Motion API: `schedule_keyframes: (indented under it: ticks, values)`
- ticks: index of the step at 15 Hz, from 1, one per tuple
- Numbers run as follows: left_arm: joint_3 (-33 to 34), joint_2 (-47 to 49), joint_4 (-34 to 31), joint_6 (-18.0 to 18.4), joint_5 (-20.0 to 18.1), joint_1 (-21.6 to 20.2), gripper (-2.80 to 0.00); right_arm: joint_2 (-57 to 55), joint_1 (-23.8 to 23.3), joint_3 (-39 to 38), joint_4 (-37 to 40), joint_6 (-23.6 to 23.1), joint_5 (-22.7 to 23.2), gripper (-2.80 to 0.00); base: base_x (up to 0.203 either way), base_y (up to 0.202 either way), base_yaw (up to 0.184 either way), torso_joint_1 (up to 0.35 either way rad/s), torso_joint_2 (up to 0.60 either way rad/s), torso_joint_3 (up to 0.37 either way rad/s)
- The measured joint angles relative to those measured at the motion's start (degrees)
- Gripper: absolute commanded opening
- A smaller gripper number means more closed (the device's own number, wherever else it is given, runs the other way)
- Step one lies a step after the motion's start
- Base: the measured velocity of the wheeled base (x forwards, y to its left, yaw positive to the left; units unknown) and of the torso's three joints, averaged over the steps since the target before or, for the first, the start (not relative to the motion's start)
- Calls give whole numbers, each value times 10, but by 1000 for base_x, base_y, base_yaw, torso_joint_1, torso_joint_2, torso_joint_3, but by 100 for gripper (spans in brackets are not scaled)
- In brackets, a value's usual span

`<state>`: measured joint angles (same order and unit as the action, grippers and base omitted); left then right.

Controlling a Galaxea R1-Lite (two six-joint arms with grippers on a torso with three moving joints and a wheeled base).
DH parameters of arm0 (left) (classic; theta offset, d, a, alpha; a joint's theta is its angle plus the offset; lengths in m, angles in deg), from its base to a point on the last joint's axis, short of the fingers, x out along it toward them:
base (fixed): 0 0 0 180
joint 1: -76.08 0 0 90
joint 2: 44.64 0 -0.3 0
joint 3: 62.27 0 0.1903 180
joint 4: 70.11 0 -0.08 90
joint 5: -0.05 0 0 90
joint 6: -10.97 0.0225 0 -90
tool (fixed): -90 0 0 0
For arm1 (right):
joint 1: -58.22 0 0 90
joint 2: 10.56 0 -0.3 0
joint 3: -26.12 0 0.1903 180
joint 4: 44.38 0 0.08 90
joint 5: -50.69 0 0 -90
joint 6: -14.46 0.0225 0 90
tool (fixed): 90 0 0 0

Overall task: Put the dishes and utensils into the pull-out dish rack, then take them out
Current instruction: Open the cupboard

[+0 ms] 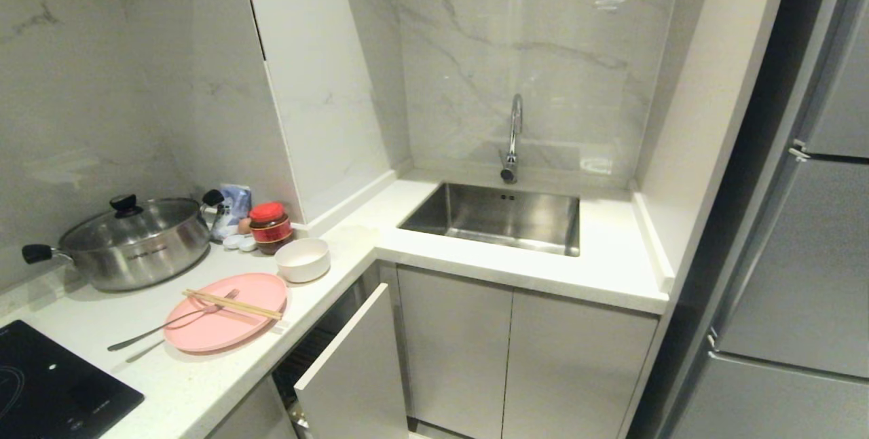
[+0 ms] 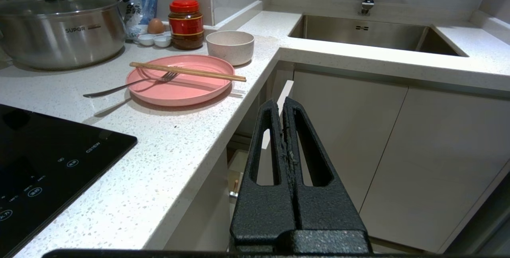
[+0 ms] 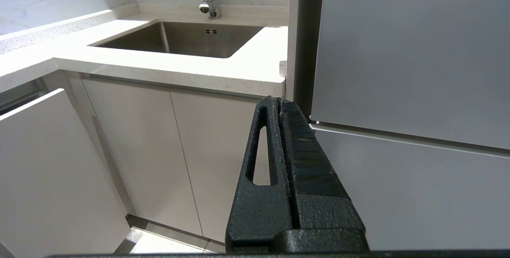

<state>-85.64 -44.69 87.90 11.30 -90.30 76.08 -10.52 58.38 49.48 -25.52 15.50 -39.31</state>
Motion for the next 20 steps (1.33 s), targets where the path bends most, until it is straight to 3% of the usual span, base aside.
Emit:
schedule_keyframes:
  ticks: [20]
  values:
    - [0,0,0,0,0,0,-280,0,0,0,0,0,0,-280,0,0,0,0,0,0]
